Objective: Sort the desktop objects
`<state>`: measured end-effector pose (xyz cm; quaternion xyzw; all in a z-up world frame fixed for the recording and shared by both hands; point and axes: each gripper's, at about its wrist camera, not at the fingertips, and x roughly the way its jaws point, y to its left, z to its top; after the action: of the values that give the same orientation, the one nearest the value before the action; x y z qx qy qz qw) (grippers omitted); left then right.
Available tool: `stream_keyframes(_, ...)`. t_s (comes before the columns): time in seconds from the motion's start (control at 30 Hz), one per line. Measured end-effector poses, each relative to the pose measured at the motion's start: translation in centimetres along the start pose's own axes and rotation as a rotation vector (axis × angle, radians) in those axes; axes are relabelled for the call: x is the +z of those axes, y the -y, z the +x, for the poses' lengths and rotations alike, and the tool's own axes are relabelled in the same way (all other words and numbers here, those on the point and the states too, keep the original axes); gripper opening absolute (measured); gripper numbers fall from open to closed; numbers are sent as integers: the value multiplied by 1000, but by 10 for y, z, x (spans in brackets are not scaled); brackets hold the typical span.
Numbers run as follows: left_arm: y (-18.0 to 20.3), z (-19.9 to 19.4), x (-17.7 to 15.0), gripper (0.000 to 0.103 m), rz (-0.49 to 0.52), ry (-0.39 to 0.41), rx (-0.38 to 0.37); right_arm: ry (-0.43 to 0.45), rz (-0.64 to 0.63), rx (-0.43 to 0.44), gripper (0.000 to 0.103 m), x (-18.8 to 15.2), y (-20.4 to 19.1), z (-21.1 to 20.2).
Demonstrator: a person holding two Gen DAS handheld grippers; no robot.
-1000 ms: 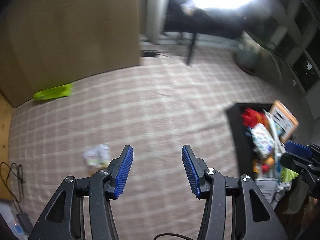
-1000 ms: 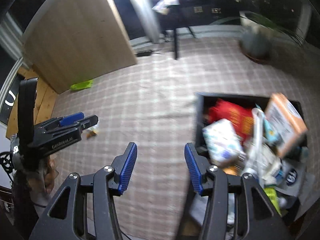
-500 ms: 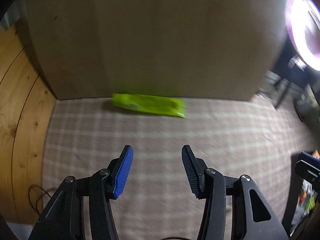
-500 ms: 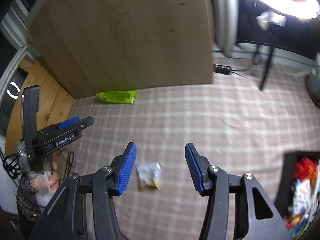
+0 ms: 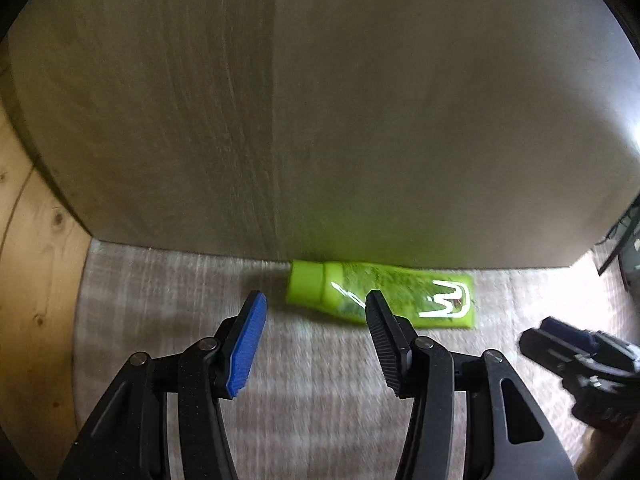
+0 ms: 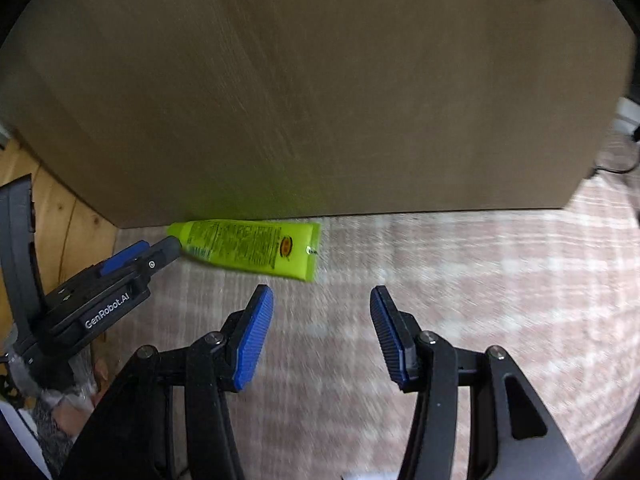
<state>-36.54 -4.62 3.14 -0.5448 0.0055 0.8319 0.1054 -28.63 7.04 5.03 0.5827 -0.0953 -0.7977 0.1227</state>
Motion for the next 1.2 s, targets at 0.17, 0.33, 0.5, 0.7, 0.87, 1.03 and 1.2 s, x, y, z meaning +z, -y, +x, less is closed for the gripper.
stream_keyframes(0.17, -6, 17, 9, 50, -25, 20, 0, 1, 44, -11, 50, 12, 1, 26)
stream_keyframes(0.33, 5, 32, 9, 50, 19, 8, -13, -5, 30, -2, 50, 17, -7, 39)
stream_keyframes(0.5, 19, 39, 4, 48, 41, -15, -65, -15, 20, 19, 52, 16, -16, 41)
stream_keyframes(0.7, 24, 36, -10, 47, 61, -36, -75, -24, 20, 37, 51, 9, -9, 38)
stream_keyframes(0.87, 31, 27, -39, 49, 79, -40, -82, -48, 46, 55, 51, -5, 3, 30)
stream_keyframes(1.03, 45, 15, -72, 49, 85, -41, -89, -67, 30, 46, 51, -37, 17, 14)
stream_keyframes(1.2, 64, 5, -105, 49, 85, -54, -96, -81, 44, 55, 51, -75, 37, -3)
